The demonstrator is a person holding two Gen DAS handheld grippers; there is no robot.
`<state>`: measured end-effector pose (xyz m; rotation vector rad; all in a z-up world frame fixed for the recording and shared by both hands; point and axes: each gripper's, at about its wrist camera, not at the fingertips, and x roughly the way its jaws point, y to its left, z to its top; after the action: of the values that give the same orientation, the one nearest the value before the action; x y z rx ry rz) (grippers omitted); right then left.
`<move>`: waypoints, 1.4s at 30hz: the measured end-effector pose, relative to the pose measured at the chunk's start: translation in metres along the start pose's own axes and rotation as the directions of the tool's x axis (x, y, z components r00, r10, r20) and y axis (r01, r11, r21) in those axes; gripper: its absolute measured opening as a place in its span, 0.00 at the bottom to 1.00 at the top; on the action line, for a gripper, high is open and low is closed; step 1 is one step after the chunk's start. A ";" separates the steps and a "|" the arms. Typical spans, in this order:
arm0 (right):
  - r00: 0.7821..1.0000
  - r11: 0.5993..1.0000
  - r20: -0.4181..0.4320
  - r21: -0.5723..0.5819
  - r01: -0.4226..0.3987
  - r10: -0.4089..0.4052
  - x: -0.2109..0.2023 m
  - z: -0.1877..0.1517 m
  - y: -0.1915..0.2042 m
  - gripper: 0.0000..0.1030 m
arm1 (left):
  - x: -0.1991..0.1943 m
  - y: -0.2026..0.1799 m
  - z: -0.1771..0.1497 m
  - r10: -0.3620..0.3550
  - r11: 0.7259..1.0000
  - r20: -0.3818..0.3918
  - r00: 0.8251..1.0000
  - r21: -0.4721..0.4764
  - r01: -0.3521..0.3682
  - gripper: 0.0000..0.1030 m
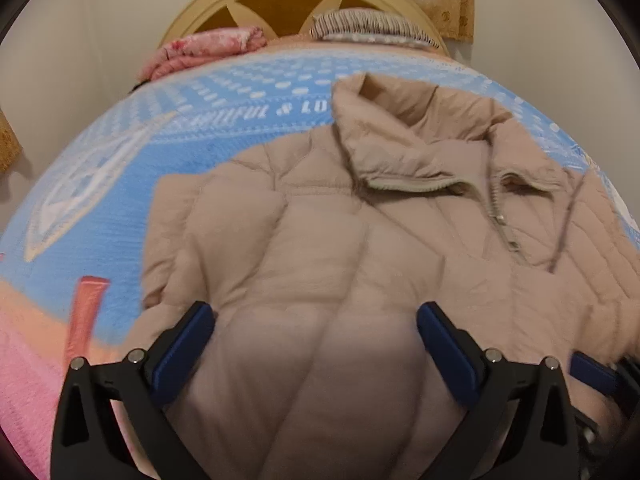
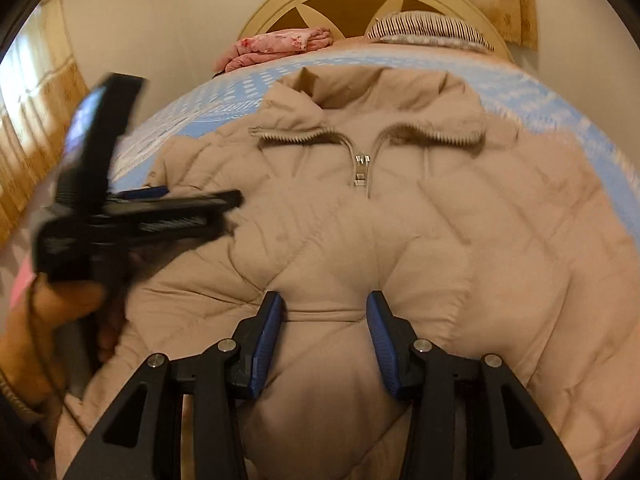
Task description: Fold large clothes
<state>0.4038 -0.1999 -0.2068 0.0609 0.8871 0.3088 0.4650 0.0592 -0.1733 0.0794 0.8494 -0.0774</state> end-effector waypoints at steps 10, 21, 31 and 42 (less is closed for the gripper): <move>0.996 0.999 0.086 0.029 -0.013 0.011 -0.057 0.004 -0.025 0.44 | -0.089 -0.046 -0.008 0.142 0.953 0.365 0.920 0.202 -0.227 1.00; 0.999 0.999 -0.005 0.015 0.034 -0.034 -0.018 -0.014 -0.045 0.45 | -0.105 -0.055 0.042 0.204 0.937 0.450 0.869 0.169 -0.307 1.00; 1.000 0.999 0.012 0.044 0.001 -0.002 -0.024 -0.020 -0.051 0.45 | -0.071 -0.059 -0.024 0.009 0.984 0.078 0.997 0.177 -0.023 1.00; 1.000 0.999 0.008 0.041 -0.006 0.006 -0.026 -0.019 -0.051 0.45 | -0.015 -0.043 -0.038 -0.052 0.997 -0.022 0.998 0.059 0.053 1.00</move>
<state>0.3858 -0.2576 -0.2088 0.1027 0.8861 0.2957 0.4224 0.0206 -0.1884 0.1143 0.8702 -0.1516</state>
